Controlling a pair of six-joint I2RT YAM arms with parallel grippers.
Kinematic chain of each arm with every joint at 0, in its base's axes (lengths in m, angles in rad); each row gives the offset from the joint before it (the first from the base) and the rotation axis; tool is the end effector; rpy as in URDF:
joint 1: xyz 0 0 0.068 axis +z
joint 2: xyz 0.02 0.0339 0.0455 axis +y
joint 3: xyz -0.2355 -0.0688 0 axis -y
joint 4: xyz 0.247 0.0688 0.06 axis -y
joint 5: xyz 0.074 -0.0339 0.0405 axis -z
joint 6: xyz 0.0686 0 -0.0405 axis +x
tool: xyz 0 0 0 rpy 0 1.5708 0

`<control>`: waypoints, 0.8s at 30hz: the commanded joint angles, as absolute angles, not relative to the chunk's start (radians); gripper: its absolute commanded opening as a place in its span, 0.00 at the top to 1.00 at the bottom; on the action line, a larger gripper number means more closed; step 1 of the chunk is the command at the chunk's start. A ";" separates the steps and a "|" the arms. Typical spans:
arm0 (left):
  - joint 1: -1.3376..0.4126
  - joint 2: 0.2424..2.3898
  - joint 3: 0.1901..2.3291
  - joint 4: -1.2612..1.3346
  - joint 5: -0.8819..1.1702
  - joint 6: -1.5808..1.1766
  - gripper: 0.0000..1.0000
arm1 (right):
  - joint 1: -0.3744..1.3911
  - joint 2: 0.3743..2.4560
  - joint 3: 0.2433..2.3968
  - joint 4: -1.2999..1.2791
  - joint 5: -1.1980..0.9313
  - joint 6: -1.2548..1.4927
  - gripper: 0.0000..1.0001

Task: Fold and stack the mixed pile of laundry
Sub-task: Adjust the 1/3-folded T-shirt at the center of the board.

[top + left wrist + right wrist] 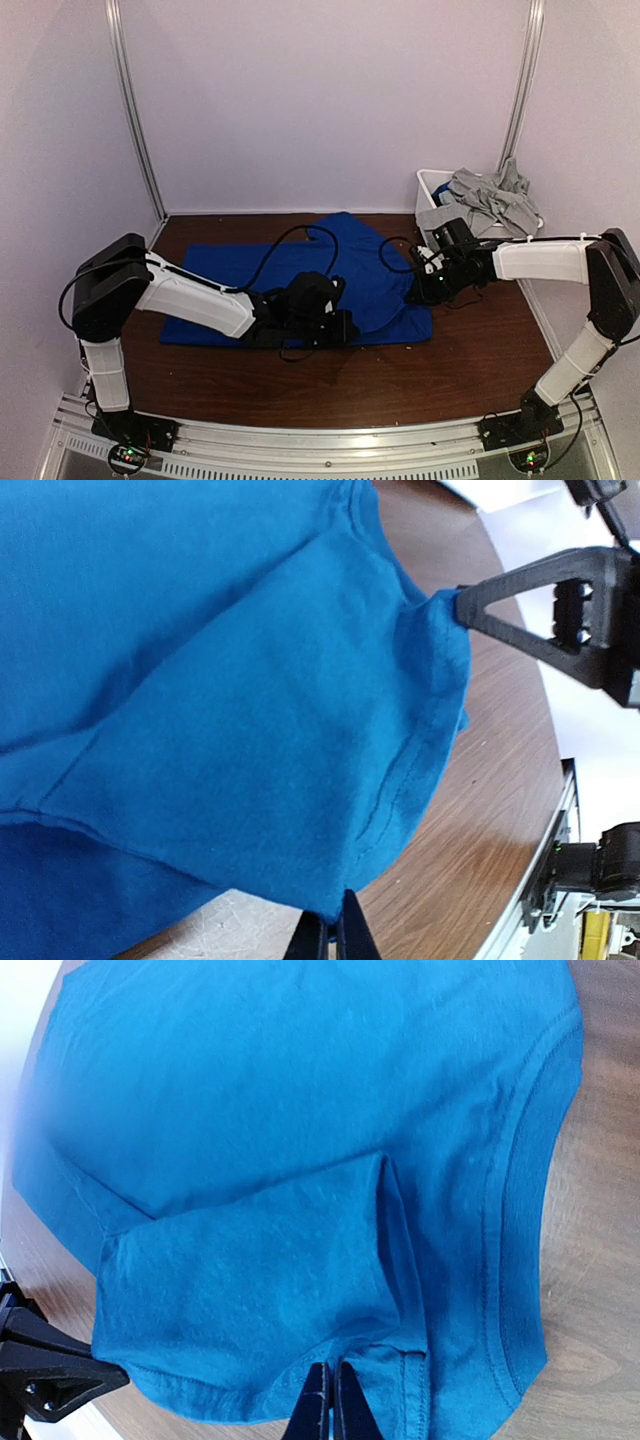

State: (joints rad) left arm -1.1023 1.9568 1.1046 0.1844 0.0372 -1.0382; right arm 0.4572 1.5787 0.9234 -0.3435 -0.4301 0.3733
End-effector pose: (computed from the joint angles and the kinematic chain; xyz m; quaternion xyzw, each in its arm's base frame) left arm 0.1911 -0.3834 0.0970 0.0369 0.8989 -0.3908 0.1947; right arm 0.2817 0.1705 0.1314 -0.0995 0.9339 0.2985 0.1696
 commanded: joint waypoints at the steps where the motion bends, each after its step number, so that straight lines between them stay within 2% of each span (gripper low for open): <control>1: -1.063 1.905 1.088 0.222 0.033 -1.015 1.00 | 0.447 1.582 0.980 -0.323 -0.436 0.387 1.00; 13: -0.917 1.923 1.094 0.218 0.078 -0.935 1.00 | 0.443 1.725 1.125 -0.244 -0.436 0.435 1.00; 24: -0.823 2.024 1.195 0.193 0.122 -0.846 0.99 | 0.443 1.829 1.209 -0.206 -0.355 0.467 1.00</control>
